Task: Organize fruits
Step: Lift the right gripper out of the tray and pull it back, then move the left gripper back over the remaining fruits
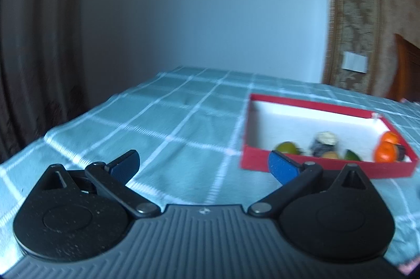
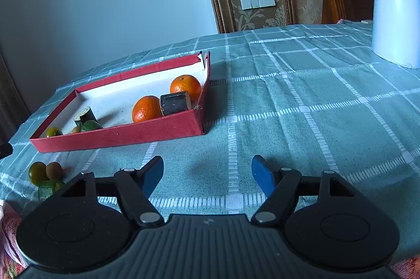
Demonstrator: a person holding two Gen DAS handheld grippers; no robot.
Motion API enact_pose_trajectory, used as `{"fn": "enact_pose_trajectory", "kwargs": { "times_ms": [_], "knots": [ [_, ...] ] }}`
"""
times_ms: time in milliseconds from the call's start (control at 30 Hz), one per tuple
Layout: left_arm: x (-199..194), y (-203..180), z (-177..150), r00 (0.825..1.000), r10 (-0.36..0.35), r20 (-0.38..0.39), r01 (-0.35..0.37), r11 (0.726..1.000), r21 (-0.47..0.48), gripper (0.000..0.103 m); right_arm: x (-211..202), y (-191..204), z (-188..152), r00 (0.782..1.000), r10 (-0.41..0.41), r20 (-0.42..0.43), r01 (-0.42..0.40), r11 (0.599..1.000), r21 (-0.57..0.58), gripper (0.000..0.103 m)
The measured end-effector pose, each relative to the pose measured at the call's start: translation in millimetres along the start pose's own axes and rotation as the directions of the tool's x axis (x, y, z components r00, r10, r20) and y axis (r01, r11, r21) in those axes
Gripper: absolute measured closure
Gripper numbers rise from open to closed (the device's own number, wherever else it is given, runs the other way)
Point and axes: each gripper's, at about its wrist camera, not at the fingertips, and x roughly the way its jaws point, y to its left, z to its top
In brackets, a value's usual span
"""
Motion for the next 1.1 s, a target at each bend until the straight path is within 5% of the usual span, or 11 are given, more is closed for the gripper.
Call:
{"fn": "enact_pose_trajectory", "kwargs": {
  "times_ms": [233,600,1000,1100],
  "knots": [
    [-38.6,-49.4,-9.8,0.982,-0.190,-0.008,0.189,0.973,0.132,0.000,-1.0,-4.2,0.1,1.000,0.022,0.004,-0.022,0.999,0.023,0.028],
    [-58.4,-107.5,-33.8,0.948,-0.310,-0.069,0.317,0.913,0.256,0.012,-2.0,-7.1,-0.1,0.999,0.039,0.009,-0.040,0.998,0.045,0.027],
    [-21.9,-127.7,-36.7,0.940,-0.238,-0.246,0.284,0.943,0.173,0.059,-2.5,-8.2,-0.2,0.999,0.043,0.010,-0.043,0.998,0.049,0.026],
    [-15.3,-128.8,-39.1,0.938,-0.222,-0.265,0.271,0.948,0.165,0.060,-2.7,-7.9,-0.3,0.999,0.044,0.010,-0.045,0.998,0.051,0.026]
  ]
}}
